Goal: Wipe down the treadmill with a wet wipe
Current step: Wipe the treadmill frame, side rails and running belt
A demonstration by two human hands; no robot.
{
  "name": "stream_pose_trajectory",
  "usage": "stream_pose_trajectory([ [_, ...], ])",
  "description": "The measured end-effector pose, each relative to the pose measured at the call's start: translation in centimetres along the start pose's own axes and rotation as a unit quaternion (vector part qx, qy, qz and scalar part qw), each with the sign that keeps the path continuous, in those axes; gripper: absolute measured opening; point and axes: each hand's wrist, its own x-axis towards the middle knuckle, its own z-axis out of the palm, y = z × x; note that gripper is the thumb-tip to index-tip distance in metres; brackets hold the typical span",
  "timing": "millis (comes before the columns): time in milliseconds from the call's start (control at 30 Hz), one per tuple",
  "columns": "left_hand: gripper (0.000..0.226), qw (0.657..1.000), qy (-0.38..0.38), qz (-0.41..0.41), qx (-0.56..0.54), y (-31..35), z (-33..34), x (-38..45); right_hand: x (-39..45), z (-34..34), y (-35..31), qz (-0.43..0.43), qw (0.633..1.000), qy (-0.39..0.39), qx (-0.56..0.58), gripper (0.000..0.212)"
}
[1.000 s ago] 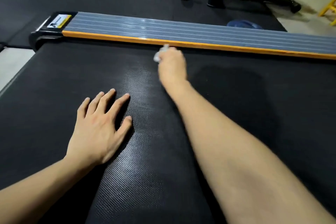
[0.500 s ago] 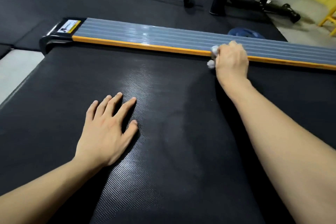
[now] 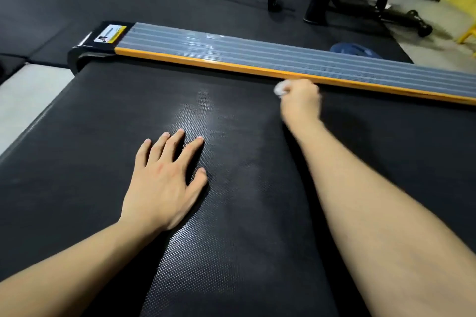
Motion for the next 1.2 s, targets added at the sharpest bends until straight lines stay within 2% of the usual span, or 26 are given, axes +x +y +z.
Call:
stream_pose_trajectory([
  [67,0.063,1.0,0.001,0.001,0.0,-0.1,0.0,0.1,-1.9,2.2,-5.0,-0.122,0.992,-0.037,0.023,0.026],
  [133,0.063,1.0,-0.001,0.004,0.0,-0.3,-0.1,0.1,-4.4,4.2,-8.4,-0.237,0.968,-0.082,-0.011,0.01],
  [167,0.063,1.0,-0.001,0.006,-0.001,-0.4,-0.2,0.1,-5.1,4.4,-9.0,-0.277,0.956,-0.097,-0.021,0.011],
  [200,0.063,1.0,-0.001,0.009,-0.003,-0.5,-0.2,0.1,-5.6,4.0,-8.7,-0.315,0.944,-0.093,-0.028,0.014],
  [267,0.064,1.0,-0.001,0.01,-0.006,-0.7,-0.1,0.1,-4.6,2.1,-5.7,-0.364,0.931,-0.034,-0.006,0.012],
  [333,0.064,1.0,-0.003,0.005,-0.005,-0.5,-0.1,0.2,-2.7,-0.8,-0.2,-0.284,0.958,-0.01,-0.026,0.01],
  [367,0.064,1.0,-0.004,0.005,-0.003,-0.4,-0.1,0.2,-2.1,-2.4,3.2,-0.209,0.974,-0.01,-0.085,0.014],
  [433,0.065,1.0,-0.004,0.002,-0.004,-0.1,-0.1,0.2,-2.3,-5.6,9.0,-0.07,0.989,0.025,-0.127,0.023],
  [500,0.065,1.0,-0.005,-0.001,-0.004,0.0,-0.2,0.2,-3.5,-6.4,9.9,-0.003,0.992,0.053,-0.118,0.029],
  [533,0.065,1.0,-0.006,-0.002,-0.001,0.1,-0.2,0.2,-4.2,-5.7,8.3,0.006,0.993,0.051,-0.102,0.031],
  [600,0.065,1.0,-0.008,-0.003,0.002,0.1,-0.2,0.1,-5.9,-2.7,3.0,-0.031,0.996,0.024,-0.075,0.033],
  [667,0.066,1.0,-0.006,-0.004,-0.006,-0.1,-0.3,0.2,-8.2,1.4,-3.2,-0.114,0.993,-0.025,-0.029,0.032],
  [733,0.071,1.0,-0.003,-0.005,-0.026,-0.4,-0.4,0.1,-11.6,4.2,-8.2,-0.217,0.97,-0.094,-0.053,0.017],
  [800,0.075,0.999,0.001,-0.005,-0.043,-0.5,-0.5,0.0,-12.2,3.9,-8.6,-0.288,0.95,-0.114,-0.041,0.015],
  [867,0.074,0.999,0.006,-0.007,-0.042,-0.4,-0.4,0.0,-9.7,1.4,-4.3,-0.257,0.964,-0.06,-0.02,0.017],
  [933,0.072,0.999,0.009,-0.013,-0.038,0.0,-0.4,0.1,-7.0,-2.5,2.3,-0.135,0.99,-0.014,-0.033,0.025],
  [1033,0.071,0.999,0.018,-0.017,-0.034,0.2,-0.3,0.0,-5.7,-7.2,10.6,0.034,0.995,0.009,-0.094,0.026],
  [1100,0.07,0.999,0.027,-0.014,-0.035,0.2,-0.1,0.0,-6.5,-6.7,10.9,0.04,0.99,0.052,-0.124,0.028],
  [1200,0.064,0.998,0.04,-0.016,-0.04,0.3,-0.3,0.1,-11.0,-2.3,2.5,-0.011,0.995,0.011,-0.094,0.019],
])
